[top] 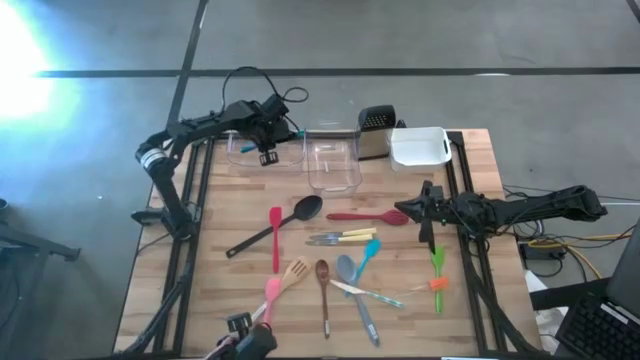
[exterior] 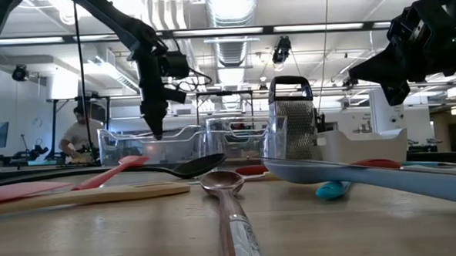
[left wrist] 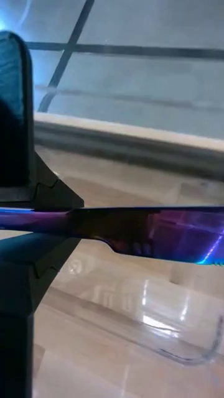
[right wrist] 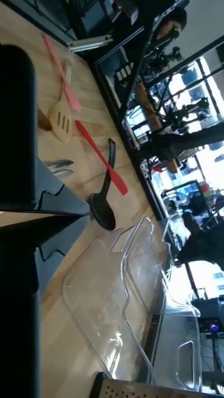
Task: Pick & Place Kitchen Items
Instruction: Put the purple knife into the left transparent bin, then put the red spatula into the white bin
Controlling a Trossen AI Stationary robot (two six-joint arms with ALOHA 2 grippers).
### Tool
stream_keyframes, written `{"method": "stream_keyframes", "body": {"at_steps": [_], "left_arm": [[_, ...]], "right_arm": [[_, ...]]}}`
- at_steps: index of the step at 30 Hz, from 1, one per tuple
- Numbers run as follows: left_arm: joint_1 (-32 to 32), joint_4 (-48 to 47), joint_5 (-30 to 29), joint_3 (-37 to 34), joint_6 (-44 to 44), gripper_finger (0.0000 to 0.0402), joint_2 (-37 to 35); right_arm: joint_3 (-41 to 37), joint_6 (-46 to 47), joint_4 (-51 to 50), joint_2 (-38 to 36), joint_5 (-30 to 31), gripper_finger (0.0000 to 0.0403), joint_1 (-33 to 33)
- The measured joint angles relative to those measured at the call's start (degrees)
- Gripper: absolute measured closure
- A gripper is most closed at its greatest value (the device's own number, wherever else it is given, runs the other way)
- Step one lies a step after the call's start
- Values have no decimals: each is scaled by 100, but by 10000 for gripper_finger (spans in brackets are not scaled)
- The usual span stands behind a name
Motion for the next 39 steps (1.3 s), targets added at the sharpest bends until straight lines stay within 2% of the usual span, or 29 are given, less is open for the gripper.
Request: {"method": "stream_keyframes", "body": {"at_steps": [7, 17, 27, 35, 39], "left_arm": [[9, 4, 202, -325, -26, 357, 183], [62, 274, 340, -264, -157, 357, 730], [255, 237, 502, -259, -142, 356, 852], [262, 250, 373, -192, -209, 272, 852], [262, -120, 309, -21, -388, 244, 859]], "right_arm": [[0, -4, 1, -1, 1, 394, 0], [0, 186, 2, 0, 2, 394, 0], [0, 245, 4, -1, 2, 394, -2], [0, 308, 4, -1, 2, 394, -2], [0, 308, 4, -1, 2, 394, -2]]}}
